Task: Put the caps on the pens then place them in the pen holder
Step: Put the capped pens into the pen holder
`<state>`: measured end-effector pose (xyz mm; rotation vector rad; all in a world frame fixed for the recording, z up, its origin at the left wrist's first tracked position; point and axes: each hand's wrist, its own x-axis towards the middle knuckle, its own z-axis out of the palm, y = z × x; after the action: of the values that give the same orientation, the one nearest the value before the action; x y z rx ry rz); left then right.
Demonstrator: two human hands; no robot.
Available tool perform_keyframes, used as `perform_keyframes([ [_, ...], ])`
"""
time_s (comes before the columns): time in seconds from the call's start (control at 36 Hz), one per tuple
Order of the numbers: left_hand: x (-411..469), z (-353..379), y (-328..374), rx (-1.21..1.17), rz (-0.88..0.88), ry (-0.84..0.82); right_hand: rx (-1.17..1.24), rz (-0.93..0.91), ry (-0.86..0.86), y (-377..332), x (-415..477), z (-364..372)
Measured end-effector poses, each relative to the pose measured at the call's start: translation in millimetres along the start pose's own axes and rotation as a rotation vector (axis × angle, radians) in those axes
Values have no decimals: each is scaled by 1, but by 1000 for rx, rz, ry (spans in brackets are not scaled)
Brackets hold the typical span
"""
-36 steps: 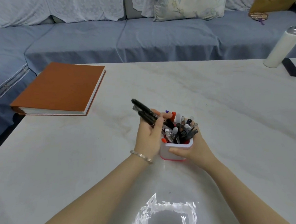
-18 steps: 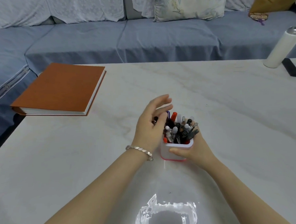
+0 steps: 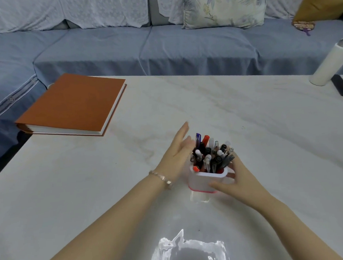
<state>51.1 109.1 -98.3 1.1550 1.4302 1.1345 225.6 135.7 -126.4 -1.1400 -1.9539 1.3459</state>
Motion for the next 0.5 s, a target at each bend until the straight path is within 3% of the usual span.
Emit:
perform_keyframes([
  [0.14, -10, -7, -24, -99, -109, -105, -69, 93, -3, 7, -2, -12],
  [0.31, -4, 3, -21, 74, -22, -235, -106, 97, -2, 4, -1, -10],
  [0.5, -3, -2, -20, 230, 29, -55, -150, 58, -11, -9, 3, -2],
])
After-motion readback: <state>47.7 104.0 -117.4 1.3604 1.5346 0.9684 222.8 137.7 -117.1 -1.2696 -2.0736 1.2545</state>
